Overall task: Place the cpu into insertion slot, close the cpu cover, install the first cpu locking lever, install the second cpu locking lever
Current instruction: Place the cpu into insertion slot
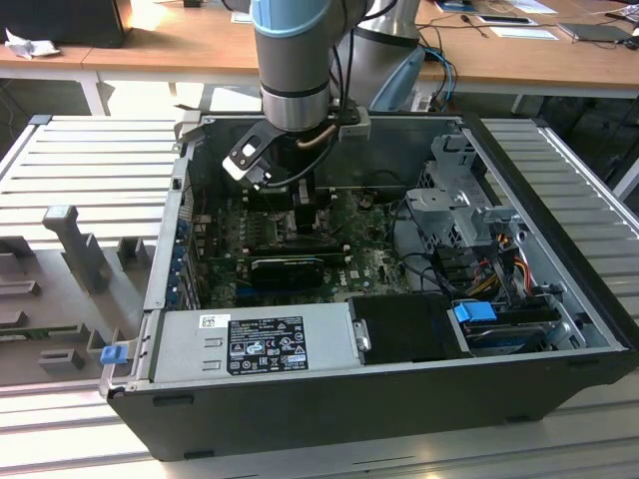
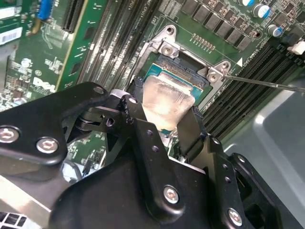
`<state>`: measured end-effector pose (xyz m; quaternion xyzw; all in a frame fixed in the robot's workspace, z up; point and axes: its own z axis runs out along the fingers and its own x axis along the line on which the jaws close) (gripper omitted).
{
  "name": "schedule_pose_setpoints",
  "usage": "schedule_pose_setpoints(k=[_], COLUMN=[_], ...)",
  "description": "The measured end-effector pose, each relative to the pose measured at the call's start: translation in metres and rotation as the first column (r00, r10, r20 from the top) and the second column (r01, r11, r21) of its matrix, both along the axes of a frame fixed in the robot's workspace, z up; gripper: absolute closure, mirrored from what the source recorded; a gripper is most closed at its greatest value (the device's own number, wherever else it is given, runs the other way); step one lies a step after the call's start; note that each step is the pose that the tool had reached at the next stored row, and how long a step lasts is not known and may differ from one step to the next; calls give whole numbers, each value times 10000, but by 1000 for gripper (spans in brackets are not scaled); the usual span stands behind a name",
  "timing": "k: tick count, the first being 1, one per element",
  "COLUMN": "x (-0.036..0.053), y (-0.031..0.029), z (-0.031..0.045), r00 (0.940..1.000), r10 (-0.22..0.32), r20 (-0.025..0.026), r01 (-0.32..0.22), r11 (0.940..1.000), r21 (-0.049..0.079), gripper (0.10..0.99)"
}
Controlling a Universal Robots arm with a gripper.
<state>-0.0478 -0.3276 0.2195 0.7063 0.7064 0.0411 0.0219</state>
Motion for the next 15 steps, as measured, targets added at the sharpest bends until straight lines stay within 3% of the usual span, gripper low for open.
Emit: schedule_pose_setpoints(k=[5, 15], x=[-1, -2], y=[28, 69], z=[-86, -168], r00=[9997, 9997], r10=[-257, -259], r20=[1, -1], r01=[257, 259], r11=[9997, 9997], r21=[2, 14], gripper=[557, 557])
